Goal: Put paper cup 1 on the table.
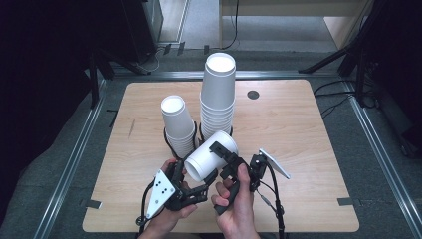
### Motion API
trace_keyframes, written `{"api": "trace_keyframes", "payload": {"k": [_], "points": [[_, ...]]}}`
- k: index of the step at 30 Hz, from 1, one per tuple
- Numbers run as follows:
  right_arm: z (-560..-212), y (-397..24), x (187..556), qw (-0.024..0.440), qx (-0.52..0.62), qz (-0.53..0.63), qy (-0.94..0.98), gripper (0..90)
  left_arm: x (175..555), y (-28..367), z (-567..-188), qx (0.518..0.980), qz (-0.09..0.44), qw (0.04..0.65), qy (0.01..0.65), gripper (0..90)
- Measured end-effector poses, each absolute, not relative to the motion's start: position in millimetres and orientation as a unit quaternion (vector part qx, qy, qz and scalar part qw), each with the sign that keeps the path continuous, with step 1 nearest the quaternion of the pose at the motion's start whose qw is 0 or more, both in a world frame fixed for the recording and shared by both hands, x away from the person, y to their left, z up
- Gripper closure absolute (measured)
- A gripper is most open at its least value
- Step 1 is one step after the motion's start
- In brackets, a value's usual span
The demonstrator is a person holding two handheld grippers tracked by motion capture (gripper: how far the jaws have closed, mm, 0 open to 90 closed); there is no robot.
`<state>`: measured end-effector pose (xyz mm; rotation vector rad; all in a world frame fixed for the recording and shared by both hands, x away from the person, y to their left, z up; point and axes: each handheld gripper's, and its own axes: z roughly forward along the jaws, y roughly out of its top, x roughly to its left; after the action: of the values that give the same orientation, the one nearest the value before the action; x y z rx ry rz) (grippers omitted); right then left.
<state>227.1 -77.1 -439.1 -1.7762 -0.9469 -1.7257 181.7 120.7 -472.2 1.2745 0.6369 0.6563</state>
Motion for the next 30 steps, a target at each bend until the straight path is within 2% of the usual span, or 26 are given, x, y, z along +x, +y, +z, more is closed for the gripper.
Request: {"api": "trace_keyframes", "payload": {"k": [5,16,30], "points": [[-443,-77,231,0.259,-0.649,-0.633,-0.335,0.5,180,120,-473,0.578,0.295,0.706,0.283,24.3],[-450,-77,231,0.282,-0.644,-0.638,-0.314,10.0,181,121,-475,0.584,0.289,0.7,0.291,22.6],[-448,-77,226,0.253,-0.631,-0.655,-0.331,17.0,180,127,-468,0.607,0.277,0.683,0.298,17.1]]}}
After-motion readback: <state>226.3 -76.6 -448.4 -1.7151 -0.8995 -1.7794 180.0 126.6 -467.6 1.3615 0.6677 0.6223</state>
